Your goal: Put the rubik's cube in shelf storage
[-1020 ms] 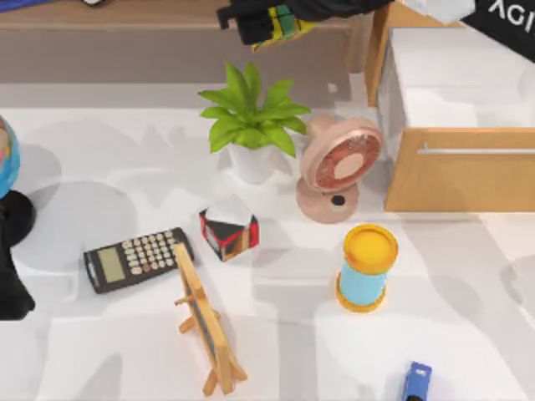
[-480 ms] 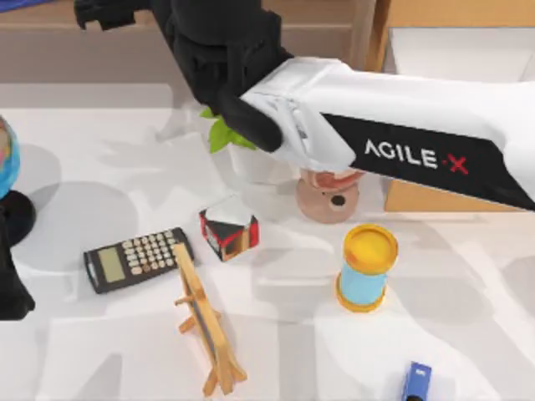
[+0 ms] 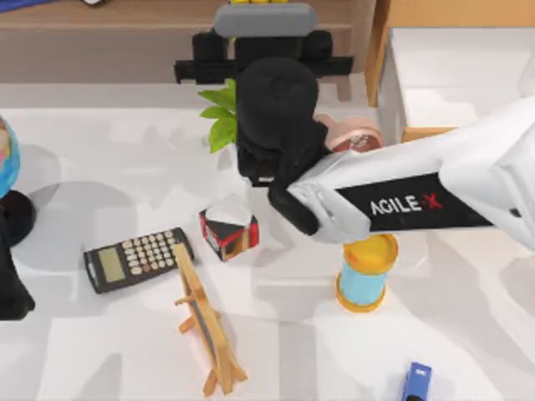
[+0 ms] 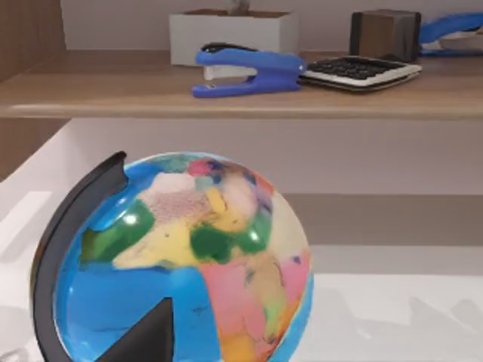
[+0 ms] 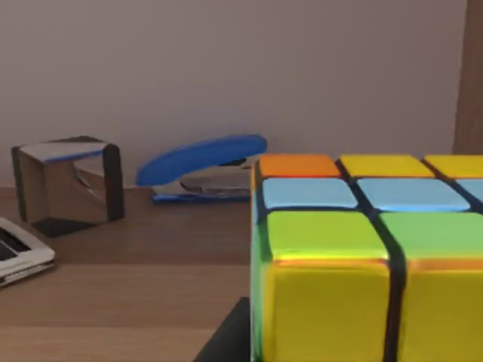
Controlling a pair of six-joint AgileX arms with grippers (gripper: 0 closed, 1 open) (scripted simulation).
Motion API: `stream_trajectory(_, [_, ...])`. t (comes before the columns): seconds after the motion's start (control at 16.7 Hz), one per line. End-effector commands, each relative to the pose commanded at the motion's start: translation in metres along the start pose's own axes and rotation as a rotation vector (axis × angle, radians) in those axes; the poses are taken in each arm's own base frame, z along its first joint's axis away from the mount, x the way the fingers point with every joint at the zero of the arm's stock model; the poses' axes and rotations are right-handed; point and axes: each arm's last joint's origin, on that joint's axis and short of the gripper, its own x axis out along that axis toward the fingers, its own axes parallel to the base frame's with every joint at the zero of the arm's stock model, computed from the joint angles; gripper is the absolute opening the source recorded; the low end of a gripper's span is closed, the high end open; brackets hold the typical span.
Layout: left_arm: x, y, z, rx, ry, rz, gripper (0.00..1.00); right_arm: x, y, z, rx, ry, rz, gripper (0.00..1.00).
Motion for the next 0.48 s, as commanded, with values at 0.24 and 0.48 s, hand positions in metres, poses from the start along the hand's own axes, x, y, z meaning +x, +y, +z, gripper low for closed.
stream_trajectory(0.24, [0.0000, 0.0000, 0.0000, 0.000, 0.000, 0.000, 1.00, 0.0010, -0.0095, -0.0089, -0.015, 0.008, -0.040, 0.00])
stream_trajectory(0.48, [0.0000, 0.0000, 0.0000, 0.000, 0.000, 0.000, 1.00, 0.0003, -0.0079, -0.0083, -0.014, 0.009, -0.035, 0.00])
